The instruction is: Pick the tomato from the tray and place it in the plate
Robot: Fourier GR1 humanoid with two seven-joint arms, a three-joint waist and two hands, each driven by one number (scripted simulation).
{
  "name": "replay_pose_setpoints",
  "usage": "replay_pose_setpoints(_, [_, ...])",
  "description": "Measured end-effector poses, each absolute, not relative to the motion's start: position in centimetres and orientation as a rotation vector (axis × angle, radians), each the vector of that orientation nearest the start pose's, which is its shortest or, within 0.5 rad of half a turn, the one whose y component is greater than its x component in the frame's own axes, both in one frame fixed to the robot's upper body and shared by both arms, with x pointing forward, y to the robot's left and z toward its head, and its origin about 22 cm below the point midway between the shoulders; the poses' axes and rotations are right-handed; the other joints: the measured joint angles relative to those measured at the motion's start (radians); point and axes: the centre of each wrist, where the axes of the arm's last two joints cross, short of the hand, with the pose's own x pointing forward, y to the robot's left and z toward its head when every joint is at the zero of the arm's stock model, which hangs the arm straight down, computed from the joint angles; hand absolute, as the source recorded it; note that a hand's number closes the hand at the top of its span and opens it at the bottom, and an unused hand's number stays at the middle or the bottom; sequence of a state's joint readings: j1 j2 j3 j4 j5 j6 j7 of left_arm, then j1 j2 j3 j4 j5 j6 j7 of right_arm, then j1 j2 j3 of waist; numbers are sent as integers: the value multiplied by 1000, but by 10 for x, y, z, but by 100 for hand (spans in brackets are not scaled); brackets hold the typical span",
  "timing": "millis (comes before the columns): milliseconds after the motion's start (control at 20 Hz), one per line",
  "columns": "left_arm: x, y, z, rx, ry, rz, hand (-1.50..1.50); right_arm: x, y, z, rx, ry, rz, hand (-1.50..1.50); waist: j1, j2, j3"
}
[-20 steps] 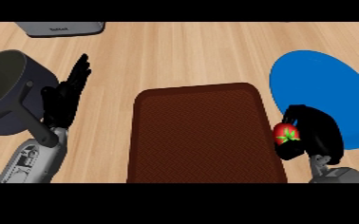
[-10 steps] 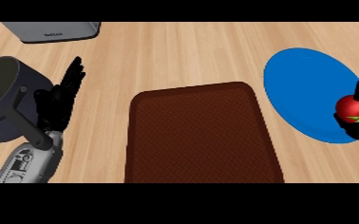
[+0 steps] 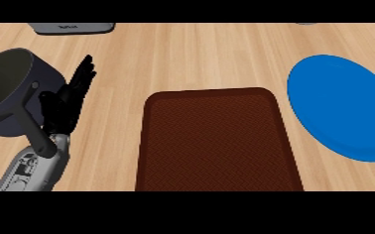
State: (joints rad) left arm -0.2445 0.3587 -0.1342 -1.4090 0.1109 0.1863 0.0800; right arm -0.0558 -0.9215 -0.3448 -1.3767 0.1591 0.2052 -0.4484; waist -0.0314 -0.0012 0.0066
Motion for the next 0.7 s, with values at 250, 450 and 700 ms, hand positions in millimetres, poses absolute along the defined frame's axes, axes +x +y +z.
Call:
replay_pose_setpoints(250, [304, 254, 44, 214, -1568, -224, 0, 242, -526, 164, -724, -1724, 848, 150, 39, 6, -3])
replay_pose_setpoints(450, [304, 254, 42, 206, -1562, -226, 0, 266, -518, 150, -661, -1717, 878, 150, 44, 5, -5])
replay_pose_setpoints(700, [308, 249, 39, 205, -1565, -234, 0, 289, -495, 123, -716, -1637, 1011, 150, 47, 6, -6])
